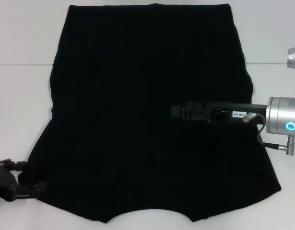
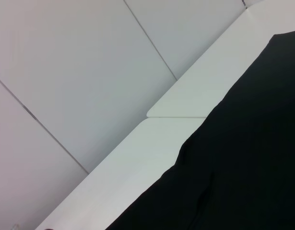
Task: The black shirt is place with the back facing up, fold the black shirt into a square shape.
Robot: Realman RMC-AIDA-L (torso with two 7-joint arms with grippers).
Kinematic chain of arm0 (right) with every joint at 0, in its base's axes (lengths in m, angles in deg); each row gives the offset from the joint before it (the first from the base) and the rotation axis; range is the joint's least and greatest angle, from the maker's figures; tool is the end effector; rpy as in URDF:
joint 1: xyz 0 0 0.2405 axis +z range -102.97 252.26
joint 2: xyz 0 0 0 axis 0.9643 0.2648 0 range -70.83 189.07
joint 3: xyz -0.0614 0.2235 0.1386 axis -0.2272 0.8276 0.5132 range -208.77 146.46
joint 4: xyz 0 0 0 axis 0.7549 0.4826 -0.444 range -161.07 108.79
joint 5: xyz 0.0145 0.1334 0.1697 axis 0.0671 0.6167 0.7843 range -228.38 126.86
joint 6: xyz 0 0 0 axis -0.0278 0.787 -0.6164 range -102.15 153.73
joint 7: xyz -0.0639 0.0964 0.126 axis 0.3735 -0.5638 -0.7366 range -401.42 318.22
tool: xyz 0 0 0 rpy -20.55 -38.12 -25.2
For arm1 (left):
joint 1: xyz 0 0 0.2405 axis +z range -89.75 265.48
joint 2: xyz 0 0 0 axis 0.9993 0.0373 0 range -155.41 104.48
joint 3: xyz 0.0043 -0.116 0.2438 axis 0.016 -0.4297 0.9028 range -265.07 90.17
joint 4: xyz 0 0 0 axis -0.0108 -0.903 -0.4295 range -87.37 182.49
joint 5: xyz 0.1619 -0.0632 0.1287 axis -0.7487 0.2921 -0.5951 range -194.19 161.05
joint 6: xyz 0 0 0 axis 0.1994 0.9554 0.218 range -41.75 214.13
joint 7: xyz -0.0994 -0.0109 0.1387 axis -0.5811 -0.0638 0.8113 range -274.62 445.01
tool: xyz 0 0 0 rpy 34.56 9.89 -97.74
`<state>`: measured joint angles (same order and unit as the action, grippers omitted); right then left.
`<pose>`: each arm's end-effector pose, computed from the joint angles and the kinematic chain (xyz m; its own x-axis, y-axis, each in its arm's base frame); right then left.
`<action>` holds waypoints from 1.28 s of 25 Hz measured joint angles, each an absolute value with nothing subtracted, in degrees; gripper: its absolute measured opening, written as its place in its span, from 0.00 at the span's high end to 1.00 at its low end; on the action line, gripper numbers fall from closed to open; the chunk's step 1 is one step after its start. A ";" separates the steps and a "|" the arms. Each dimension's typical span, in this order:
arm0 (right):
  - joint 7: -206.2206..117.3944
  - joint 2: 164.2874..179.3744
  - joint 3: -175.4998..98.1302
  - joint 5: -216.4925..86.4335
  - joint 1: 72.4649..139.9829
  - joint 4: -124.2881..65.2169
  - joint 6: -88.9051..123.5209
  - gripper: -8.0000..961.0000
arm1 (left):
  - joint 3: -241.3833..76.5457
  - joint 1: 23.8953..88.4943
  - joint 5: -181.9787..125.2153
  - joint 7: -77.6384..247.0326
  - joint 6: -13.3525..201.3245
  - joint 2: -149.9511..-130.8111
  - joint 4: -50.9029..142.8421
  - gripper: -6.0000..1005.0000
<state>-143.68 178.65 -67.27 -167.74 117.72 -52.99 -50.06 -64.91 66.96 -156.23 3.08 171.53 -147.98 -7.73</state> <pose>0.2212 0.4101 -0.0639 0.5452 -0.6485 -0.5313 -0.7553 -0.6549 0.0243 -0.3802 0.3015 0.0216 0.7878 0.5545 0.2680 0.6116 -0.6534 -0.4461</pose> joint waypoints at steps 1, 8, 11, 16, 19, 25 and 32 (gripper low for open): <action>-143.66 178.65 -67.27 -167.73 117.71 -52.98 -50.06 0.14 | -65.05 67.05 -156.23 3.00 171.53 -147.95 -8.10 0.07; -143.33 178.65 -67.05 -167.74 117.72 -52.83 -50.06 0.14 | -65.43 68.05 -156.27 0.20 171.14 -147.66 -10.75 0.07; -143.14 178.71 -67.02 -167.75 117.72 -52.78 -50.06 0.14 | -65.35 68.23 -157.26 0.11 171.14 -147.85 -10.89 0.07; -143.11 178.74 -66.96 -167.75 117.76 -52.77 -50.09 0.14 | -64.96 67.91 -158.85 0.05 171.43 -148.12 -10.62 0.07; -143.11 178.74 -66.95 -167.74 117.78 -52.77 -50.14 0.14 | -64.87 67.80 -158.89 0.13 171.61 -148.28 -10.56 0.07; -143.11 178.68 -66.92 -167.75 117.80 -52.77 -50.15 0.15 | -64.65 67.47 -158.94 0.30 171.52 -148.41 -10.24 0.07; -143.11 178.65 -66.92 -167.74 117.72 -52.86 -50.15 0.15 | -63.70 67.20 -158.96 0.33 171.15 -148.52 -10.16 0.07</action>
